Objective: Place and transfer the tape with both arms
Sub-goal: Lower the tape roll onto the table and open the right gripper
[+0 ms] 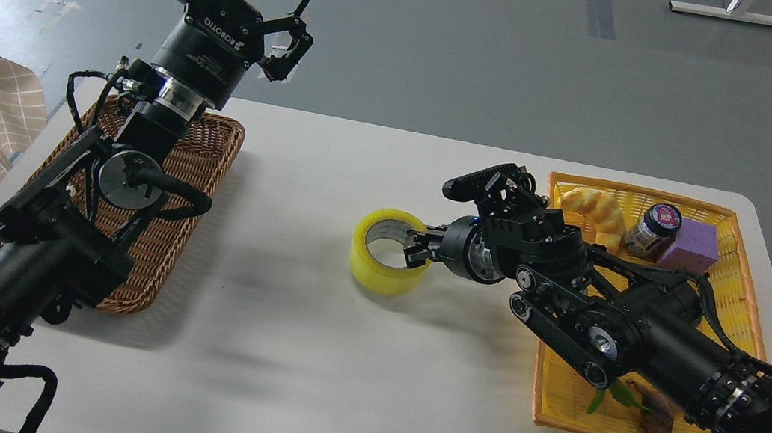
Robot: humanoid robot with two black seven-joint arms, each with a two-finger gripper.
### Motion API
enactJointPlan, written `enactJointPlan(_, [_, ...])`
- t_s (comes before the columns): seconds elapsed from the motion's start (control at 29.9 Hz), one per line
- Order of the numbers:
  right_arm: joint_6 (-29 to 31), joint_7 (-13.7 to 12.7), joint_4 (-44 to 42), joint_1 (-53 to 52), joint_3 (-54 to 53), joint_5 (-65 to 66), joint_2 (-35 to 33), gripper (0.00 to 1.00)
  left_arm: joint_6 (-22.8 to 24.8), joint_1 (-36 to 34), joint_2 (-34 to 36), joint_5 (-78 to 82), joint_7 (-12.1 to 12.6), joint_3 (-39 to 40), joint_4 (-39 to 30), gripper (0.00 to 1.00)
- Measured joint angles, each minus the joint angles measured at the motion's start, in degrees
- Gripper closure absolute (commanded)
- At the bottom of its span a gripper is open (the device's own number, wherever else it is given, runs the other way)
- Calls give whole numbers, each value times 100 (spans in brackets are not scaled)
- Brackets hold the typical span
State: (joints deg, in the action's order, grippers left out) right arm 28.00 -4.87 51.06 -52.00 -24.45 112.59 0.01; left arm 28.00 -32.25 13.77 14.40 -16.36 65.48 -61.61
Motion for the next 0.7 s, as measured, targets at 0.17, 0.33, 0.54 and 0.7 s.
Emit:
enactJointPlan(0.17, [0, 2, 0, 6, 2, -8, 0, 98, 0, 0, 0, 0, 0, 0, 0, 2])
enactJointPlan(0.33, [0, 4, 0, 19, 2, -9, 0, 90, 0, -1, 3, 2, 0, -1, 0, 2])
enactJointPlan(0.54, [0, 4, 0, 31, 2, -9, 0, 67, 0, -5, 5, 4, 0, -1, 0, 2])
enactJointPlan(0.7, [0, 4, 0, 33, 2, -9, -1, 50, 0, -11, 11, 3, 0, 5, 0, 2])
